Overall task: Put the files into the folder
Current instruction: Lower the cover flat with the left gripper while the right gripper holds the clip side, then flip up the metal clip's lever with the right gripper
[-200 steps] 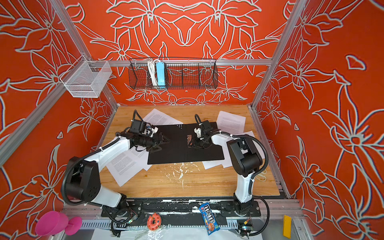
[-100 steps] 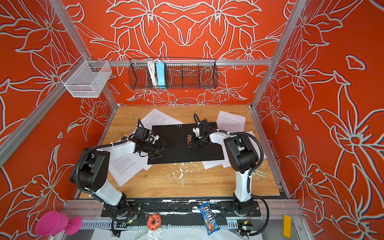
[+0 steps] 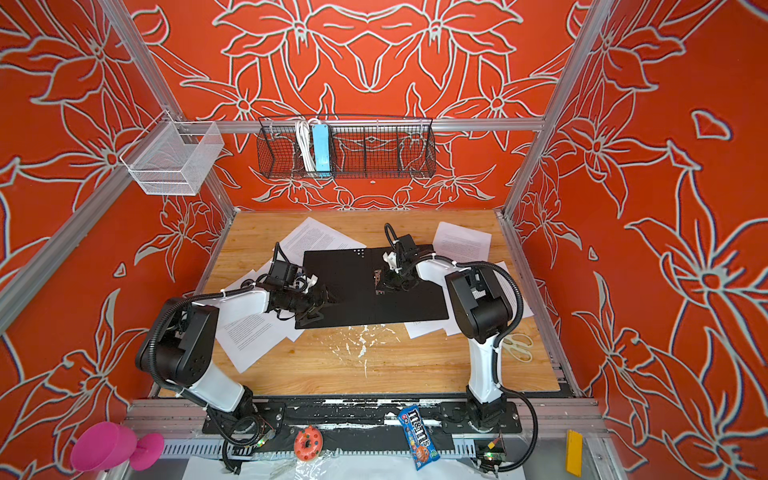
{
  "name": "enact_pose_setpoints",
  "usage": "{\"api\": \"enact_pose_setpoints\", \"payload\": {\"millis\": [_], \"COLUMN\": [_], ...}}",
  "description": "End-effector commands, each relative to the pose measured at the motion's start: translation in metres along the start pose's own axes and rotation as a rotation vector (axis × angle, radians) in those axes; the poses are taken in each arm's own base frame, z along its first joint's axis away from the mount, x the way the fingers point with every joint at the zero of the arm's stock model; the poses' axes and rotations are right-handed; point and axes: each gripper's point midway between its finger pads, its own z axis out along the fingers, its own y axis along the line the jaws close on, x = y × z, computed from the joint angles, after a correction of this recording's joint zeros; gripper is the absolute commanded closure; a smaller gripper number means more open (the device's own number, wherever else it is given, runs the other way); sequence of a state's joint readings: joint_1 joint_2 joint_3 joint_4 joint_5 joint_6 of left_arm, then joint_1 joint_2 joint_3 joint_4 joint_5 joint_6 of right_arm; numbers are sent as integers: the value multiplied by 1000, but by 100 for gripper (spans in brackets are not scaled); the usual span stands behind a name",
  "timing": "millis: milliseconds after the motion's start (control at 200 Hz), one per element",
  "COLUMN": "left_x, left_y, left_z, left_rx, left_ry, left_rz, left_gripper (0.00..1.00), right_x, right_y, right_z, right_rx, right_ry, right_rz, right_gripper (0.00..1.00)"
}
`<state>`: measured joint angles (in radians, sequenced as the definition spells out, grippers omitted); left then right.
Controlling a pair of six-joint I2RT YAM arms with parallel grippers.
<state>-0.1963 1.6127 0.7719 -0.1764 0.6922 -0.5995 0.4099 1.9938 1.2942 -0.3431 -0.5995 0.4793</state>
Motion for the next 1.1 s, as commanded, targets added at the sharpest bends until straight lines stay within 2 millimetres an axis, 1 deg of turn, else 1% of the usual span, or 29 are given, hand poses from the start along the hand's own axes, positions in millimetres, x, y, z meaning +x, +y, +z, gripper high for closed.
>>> {"api": "enact_pose_setpoints", "payload": {"millis": [0, 130, 415, 565, 620, 695, 816, 1096], "left_x": [14, 14, 15, 17, 17, 17, 17, 19], "left_y": [35, 36, 39, 40, 41, 42, 46, 56], "left_z": [5, 6, 8, 8, 8, 8, 7, 9], "left_rx": [-123, -125, -126, -129, -131, -138, -164, -207], "left_ry": [19, 22, 27, 30, 30, 30, 32, 50], "left_rz": [-53, -53, -61, -64, -63, -63, -65, -81], "left_gripper": [2, 2, 2, 2, 2, 2, 2, 2], "right_x": [6, 8, 9, 9, 10, 11, 13, 27], "right_y": [-7, -12, -11, -17, -19, -23, -31, -57], "right_z": [5, 8, 9, 10, 12, 13, 16, 24], "right_rx": [39, 55, 48, 70, 78, 90, 118, 195], "right_ry": [35, 49, 51, 52, 55, 57, 67, 95], "right_rz": [7, 11, 9, 16, 18, 18, 17, 30], "right_gripper": [89, 89, 89, 89, 91, 93, 100, 100]}}
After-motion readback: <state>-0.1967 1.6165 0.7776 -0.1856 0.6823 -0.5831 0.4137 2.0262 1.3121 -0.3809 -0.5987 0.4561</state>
